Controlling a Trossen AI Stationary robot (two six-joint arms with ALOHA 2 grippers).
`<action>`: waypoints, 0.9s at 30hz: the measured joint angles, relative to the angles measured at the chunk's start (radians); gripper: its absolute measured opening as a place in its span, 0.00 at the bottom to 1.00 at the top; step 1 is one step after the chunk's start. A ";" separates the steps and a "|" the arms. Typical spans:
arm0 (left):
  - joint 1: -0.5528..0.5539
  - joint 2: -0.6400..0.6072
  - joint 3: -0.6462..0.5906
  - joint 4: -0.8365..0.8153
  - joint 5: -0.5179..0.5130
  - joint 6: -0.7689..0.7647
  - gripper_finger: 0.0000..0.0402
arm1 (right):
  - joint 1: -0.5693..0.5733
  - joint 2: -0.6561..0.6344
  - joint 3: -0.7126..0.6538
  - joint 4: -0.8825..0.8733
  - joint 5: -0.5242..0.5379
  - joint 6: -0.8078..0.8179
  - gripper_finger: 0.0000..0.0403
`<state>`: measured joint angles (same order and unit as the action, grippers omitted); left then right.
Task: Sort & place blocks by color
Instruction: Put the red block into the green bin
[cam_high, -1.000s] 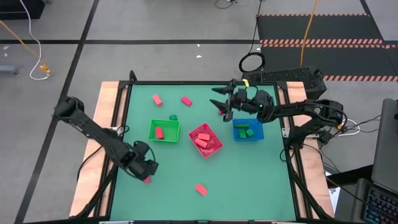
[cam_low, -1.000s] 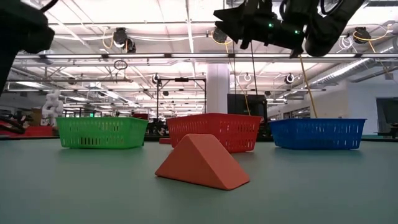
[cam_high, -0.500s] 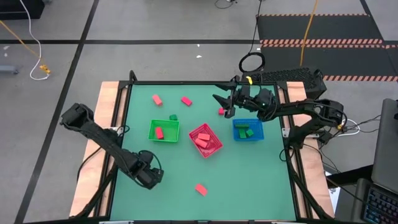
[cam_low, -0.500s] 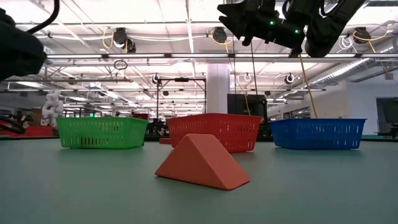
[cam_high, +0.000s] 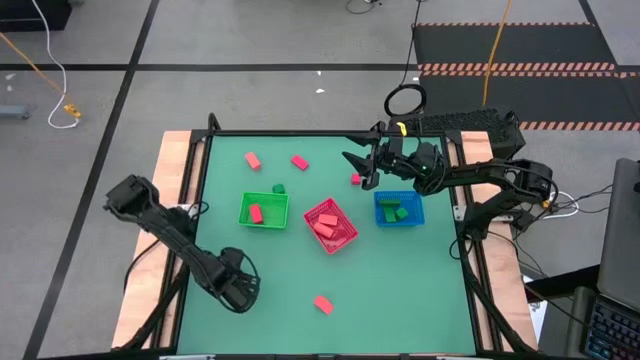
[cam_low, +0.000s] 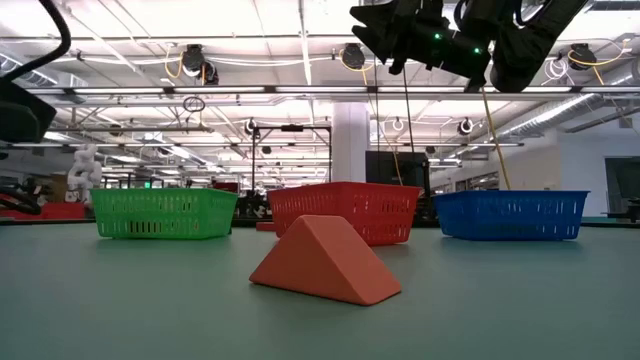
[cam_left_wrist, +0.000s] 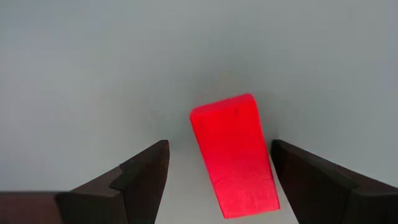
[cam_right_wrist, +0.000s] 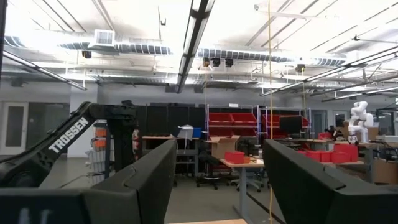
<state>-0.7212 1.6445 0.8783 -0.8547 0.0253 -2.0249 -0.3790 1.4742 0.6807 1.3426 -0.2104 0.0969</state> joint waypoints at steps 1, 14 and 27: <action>0.001 0.006 0.001 0.000 -0.001 0.007 0.71 | 0.000 0.000 0.000 0.000 0.000 0.000 0.58; 0.035 -0.010 -0.002 -0.009 -0.003 0.168 0.31 | 0.001 0.000 0.000 -0.007 -0.001 -0.003 0.58; 0.343 -0.302 0.126 -0.386 -0.332 0.582 0.31 | -0.001 0.000 0.000 0.024 0.002 -0.012 0.58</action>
<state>-0.3779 1.3428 1.0040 -1.2410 -0.3063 -1.4434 -0.3798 1.4742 0.6807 1.3665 -0.2081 0.0853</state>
